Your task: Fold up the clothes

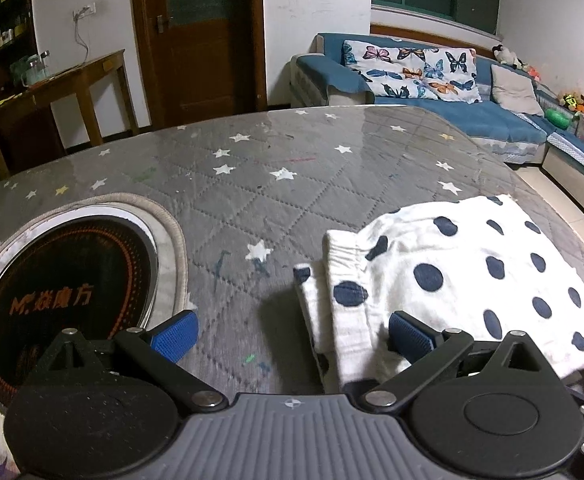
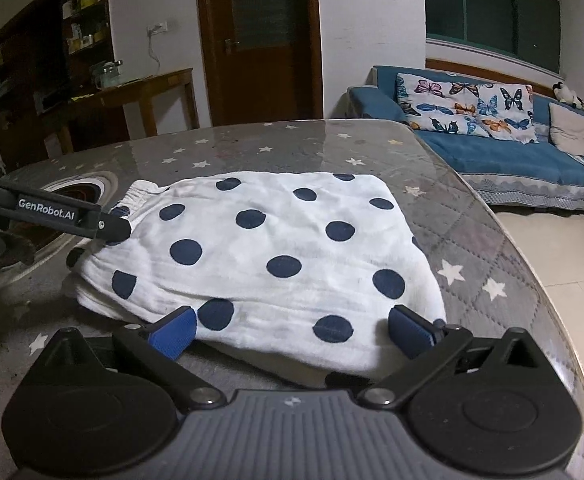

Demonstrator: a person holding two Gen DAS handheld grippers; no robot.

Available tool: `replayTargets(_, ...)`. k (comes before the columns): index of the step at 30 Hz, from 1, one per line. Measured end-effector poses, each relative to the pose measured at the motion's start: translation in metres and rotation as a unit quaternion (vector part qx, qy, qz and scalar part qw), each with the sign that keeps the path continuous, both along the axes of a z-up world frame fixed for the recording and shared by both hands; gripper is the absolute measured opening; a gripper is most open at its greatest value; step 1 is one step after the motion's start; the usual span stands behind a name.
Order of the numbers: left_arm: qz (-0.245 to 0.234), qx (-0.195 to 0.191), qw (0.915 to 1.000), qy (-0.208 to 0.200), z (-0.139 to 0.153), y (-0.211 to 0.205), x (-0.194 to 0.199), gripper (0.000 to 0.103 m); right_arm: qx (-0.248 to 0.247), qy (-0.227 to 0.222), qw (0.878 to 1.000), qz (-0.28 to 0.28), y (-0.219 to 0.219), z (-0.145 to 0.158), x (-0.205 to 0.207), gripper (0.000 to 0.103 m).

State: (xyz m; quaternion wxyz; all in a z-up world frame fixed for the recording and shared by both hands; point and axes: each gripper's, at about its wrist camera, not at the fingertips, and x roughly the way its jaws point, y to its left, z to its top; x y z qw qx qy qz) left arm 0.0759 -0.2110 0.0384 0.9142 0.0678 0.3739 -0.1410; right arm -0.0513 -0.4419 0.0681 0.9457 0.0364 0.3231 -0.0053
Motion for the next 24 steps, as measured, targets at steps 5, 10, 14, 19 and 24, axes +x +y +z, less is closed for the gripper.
replayTargets(5,-0.001,-0.002,1.0,-0.004,0.002,0.004,-0.011,0.103,0.004,-0.004,1.0,-0.009,0.005,0.001,-0.005,0.103)
replayTargets(10,-0.005,-0.005,0.9999,-0.008,0.003,0.008,-0.024,0.103,0.016,-0.007,1.0,-0.02,0.008,0.001,-0.013,0.103)
replayTargets(14,-0.005,-0.001,0.9999,-0.011,0.003,0.01,-0.035,0.103,0.023,-0.007,0.999,-0.028,0.008,0.0,-0.018,0.103)
replayTargets(19,-0.005,-0.001,0.9999,-0.009,0.001,0.014,-0.046,0.103,0.032,-0.006,0.999,-0.036,0.011,-0.001,-0.028,0.103)
replayTargets(24,-0.006,0.001,0.9999,-0.012,0.001,0.018,-0.058,0.103,0.042,-0.007,0.998,-0.044,0.013,-0.001,-0.037,0.103)
